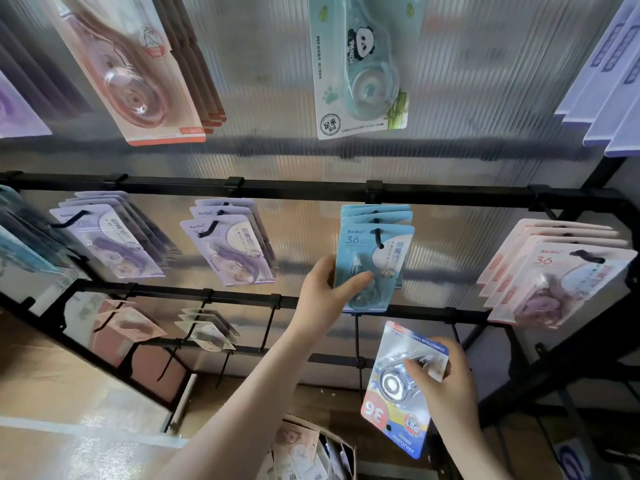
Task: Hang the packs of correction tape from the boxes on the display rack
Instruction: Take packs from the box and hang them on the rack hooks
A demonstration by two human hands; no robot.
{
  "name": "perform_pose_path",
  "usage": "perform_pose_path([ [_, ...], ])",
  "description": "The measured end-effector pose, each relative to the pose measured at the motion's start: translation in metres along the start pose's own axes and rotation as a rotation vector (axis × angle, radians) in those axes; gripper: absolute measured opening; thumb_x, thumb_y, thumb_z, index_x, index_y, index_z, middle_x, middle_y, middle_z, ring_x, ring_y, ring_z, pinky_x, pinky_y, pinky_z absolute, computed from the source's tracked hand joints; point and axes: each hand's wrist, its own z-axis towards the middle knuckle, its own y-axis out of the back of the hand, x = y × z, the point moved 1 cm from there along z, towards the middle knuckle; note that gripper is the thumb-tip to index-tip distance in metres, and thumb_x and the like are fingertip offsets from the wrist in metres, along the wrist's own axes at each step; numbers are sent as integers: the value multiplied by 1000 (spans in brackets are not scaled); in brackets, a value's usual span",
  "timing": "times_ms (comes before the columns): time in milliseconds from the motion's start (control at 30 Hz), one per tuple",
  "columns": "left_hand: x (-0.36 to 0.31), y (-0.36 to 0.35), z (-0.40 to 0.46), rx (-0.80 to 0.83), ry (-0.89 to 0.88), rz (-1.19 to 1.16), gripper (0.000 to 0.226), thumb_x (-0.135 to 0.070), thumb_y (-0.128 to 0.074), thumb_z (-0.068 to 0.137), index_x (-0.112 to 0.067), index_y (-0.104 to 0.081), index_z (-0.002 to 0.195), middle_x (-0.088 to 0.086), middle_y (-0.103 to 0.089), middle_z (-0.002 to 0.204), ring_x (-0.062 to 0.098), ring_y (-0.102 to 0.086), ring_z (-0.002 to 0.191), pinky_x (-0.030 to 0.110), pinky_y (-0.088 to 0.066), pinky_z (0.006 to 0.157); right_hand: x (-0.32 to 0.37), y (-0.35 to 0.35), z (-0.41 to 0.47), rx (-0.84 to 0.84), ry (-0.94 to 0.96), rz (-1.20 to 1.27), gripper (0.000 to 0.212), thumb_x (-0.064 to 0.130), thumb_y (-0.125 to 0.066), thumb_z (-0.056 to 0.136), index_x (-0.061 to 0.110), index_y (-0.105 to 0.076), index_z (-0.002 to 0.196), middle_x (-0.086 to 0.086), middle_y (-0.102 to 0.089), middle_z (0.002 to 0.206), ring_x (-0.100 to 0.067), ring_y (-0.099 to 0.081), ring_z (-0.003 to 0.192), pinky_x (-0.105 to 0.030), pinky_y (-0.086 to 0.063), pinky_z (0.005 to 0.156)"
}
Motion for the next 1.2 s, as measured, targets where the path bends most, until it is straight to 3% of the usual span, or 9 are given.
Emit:
perform_pose_path([
  [133,15,16,-9,-77,-14,39,14,-14,-71,80,-16,-58,85,-4,-64,81,7,-61,74,18,-48,66,-5,-3,-5,-17,-33,30,34,-1,-72,76,24,-51,87,6,-64,87,-9,-61,79,-9,-45,54],
  [267,31,40,-25,-121,1,37,16,-12,-72,79,-17,-58,86,-2,-63,80,8,-61,75,16,-48,68,-10,-11,-10,-39,-94,51,33,-1,-75,73,18,-52,87,3,-64,84,-17,-62,79,-29,-49,62],
  [400,50,71,-47,-134,61,69,16,-19,-71,79,-17,-61,92,-1,-65,86,9,-62,80,18,-48,72,-14,-28,-19,-11,-168,41,31,4,-76,73,16,-52,89,-1,-64,87,-19,-63,79,-34,-50,63],
  [500,67,98,-64,-128,111,70,16,-21,-70,80,-17,-62,94,-3,-65,85,7,-62,81,17,-47,71,-13,-46,-30,-10,-167,16,33,5,-76,73,23,-50,84,1,-63,87,-17,-61,80,-38,-52,69],
  [833,122,218,-89,-194,209,44,11,-16,-69,82,-12,-64,91,-1,-65,82,0,-58,72,13,-46,66,-8,-157,-72,4,-227,98,33,0,-74,73,23,-53,85,-4,-66,87,-21,-61,79,-37,-47,73],
  [1000,154,271,-88,-152,229,69,9,-14,-68,82,-10,-63,88,-4,-62,77,-1,-55,67,11,-43,64,-5,-213,-89,-80,-249,203,27,4,-73,75,22,-56,86,-2,-66,86,-17,-61,76,-28,-46,60],
  [1200,190,306,-93,-170,294,121,11,-21,-69,82,-13,-64,88,-4,-63,78,0,-55,67,15,-44,62,-34,-253,-99,-146,-397,401,25,3,-73,75,20,-61,89,-10,-68,94,-24,-65,85,-34,-50,70],
])
